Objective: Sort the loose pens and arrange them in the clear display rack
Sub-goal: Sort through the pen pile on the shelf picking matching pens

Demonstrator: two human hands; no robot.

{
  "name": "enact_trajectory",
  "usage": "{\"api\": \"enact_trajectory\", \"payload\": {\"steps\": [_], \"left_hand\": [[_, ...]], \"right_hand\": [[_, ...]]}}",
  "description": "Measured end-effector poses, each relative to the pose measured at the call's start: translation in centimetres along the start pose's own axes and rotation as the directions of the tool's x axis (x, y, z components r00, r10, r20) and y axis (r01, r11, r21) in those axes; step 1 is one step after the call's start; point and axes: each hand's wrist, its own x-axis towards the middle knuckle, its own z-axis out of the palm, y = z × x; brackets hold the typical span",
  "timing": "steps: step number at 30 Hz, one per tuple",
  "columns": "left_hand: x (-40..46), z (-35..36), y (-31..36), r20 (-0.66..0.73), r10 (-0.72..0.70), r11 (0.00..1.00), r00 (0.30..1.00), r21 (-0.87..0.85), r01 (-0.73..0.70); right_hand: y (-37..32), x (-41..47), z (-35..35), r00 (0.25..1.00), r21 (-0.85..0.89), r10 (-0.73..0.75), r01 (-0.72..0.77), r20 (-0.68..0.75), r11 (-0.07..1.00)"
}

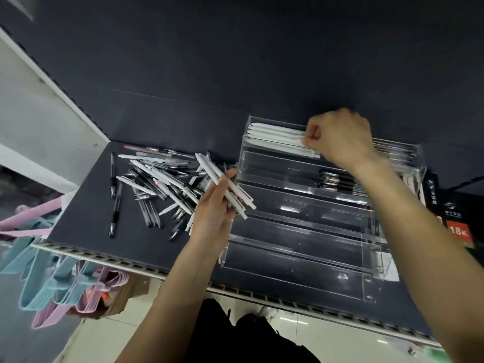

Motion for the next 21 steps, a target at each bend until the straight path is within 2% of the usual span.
{"api": "enact_trajectory", "payload": {"steps": [3, 5, 7, 10, 14, 15, 18, 21], "left_hand": [[0.2, 0.5, -0.1, 0.015, 0.008, 1.0, 1.0, 0.026, -0.009], [0.1, 1.0, 0.0, 0.043, 0.027, 1.0, 0.999, -0.01, -0.027], [-0.1, 1.7, 0.0, 0.088, 0.045, 0.998, 0.995, -0.035, -0.042], [-0.6, 2.8, -0.1, 0.153, 0.092, 0.996, 0.984, -0.023, -0.089], [-1.0, 3.4, 0.0, 0.211, 0.147, 0.988, 0.966, 0.022, -0.155], [-1.0, 3.3, 0.0, 0.207, 0.159, 0.985, 0.965, 0.036, -0.17], [-0.6, 2.4, 0.1, 0.165, 0.186, 0.977, 0.969, 0.073, -0.2], [-0.2, 1.4, 0.2, 0.137, 0.176, 0.979, 0.975, 0.081, -0.188]], "right_hand": [[-0.5, -1.4, -0.9, 0.996, 0.107, 0.019, -0.01, -0.087, 0.994], [-2.0, -3.2, -1.3, 0.987, 0.292, 0.001, 0.047, -0.162, 0.955], [-4.2, -5.4, -1.2, 0.99, 0.448, -0.079, 0.123, -0.117, 0.885], [-6.2, -7.6, 0.5, 0.987, 0.508, -0.163, 0.142, -0.004, 0.849], [-4.8, -7.4, 0.3, 0.996, 0.63, -0.053, 0.088, -0.075, 0.772], [-3.8, -7.0, -0.2, 0.992, 0.632, -0.008, 0.084, -0.123, 0.771], [-0.1, -4.9, -1.5, 0.963, 0.481, 0.076, 0.06, -0.257, 0.875], [2.1, -2.7, -1.9, 0.986, 0.404, 0.057, 0.011, -0.155, 0.915]]}}
